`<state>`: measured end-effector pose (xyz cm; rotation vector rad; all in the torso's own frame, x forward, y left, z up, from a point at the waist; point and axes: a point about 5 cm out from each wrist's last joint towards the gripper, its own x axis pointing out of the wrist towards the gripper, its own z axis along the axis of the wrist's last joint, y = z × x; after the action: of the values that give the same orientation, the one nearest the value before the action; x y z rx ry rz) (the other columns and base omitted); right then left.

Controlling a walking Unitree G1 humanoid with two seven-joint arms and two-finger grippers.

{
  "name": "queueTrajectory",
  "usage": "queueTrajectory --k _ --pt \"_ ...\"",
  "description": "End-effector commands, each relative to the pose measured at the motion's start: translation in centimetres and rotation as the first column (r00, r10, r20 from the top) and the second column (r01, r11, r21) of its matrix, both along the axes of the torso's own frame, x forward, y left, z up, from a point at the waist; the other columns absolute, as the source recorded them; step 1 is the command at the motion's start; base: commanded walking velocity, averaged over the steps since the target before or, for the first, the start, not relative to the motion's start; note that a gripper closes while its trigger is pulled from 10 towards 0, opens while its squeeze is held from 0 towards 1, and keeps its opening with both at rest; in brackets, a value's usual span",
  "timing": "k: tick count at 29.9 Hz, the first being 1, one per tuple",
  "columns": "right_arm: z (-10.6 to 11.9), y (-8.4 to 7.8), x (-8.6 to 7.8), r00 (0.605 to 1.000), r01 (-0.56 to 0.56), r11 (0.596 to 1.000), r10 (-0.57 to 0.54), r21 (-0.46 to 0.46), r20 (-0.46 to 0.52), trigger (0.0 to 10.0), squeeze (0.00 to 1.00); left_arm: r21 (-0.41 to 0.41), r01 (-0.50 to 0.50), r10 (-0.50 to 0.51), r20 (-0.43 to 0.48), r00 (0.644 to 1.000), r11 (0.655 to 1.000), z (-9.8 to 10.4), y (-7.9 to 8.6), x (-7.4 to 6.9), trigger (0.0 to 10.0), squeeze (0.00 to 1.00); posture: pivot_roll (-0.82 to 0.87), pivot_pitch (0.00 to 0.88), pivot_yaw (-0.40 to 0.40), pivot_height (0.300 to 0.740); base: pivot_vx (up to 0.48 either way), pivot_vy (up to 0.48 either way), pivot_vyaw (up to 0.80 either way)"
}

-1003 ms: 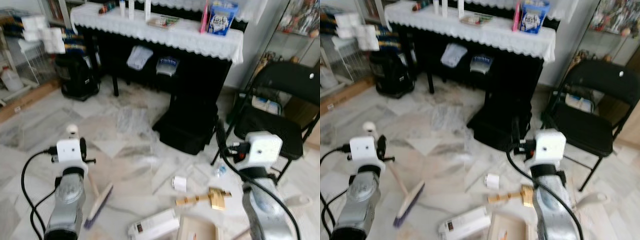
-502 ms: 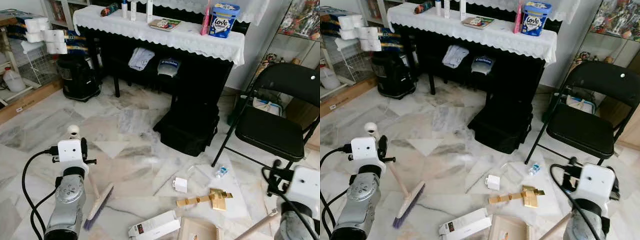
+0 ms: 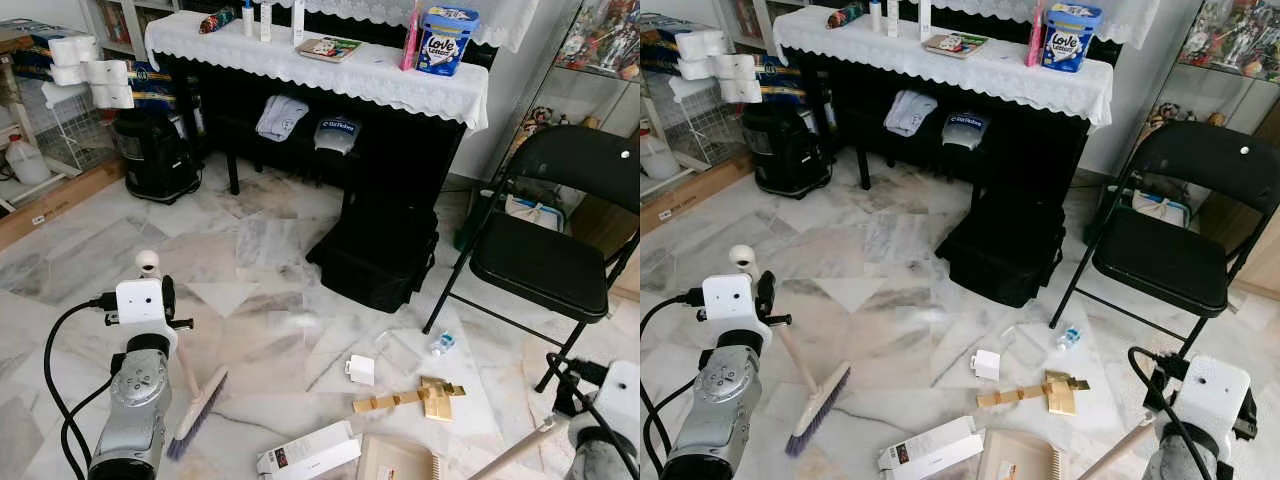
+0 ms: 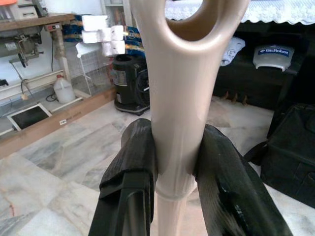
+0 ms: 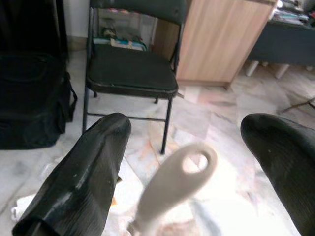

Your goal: Sweep floor

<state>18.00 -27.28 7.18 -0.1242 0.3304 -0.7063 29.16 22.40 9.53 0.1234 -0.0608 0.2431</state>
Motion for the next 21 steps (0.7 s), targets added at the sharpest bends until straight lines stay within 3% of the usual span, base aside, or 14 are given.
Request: queueTrajectory --k 1,10,21 --pt "-0.8 -0.7 -0.3 0.999 0.033 0.999 -0.033 0.013 -0.034 10.0 0.00 0.016 0.020 -0.021 0.027 0.999 1.000 0.7 -0.4 0.4 10.0 0.00 -0.09 0.000 -0.072 0.740 0.000 0.000 0.00" --pt "-1.6 -0.3 0.9 0.999 -0.026 0.998 0.027 0.052 -0.034 10.0 0.00 0.016 0.018 -0.019 0.026 0.999 1.000 0.8 -0.5 0.3 10.0 0.00 -0.08 0.001 -0.074 0.740 0.000 0.000 0.00" --pt "-2.6 0.1 0.8 0.998 -0.053 0.995 0.056 0.087 -0.036 10.0 0.00 0.019 0.029 -0.029 0.022 0.999 0.999 0.8 -0.5 0.4 10.0 0.00 -0.08 0.007 -0.068 0.740 0.000 0.000 0.00"
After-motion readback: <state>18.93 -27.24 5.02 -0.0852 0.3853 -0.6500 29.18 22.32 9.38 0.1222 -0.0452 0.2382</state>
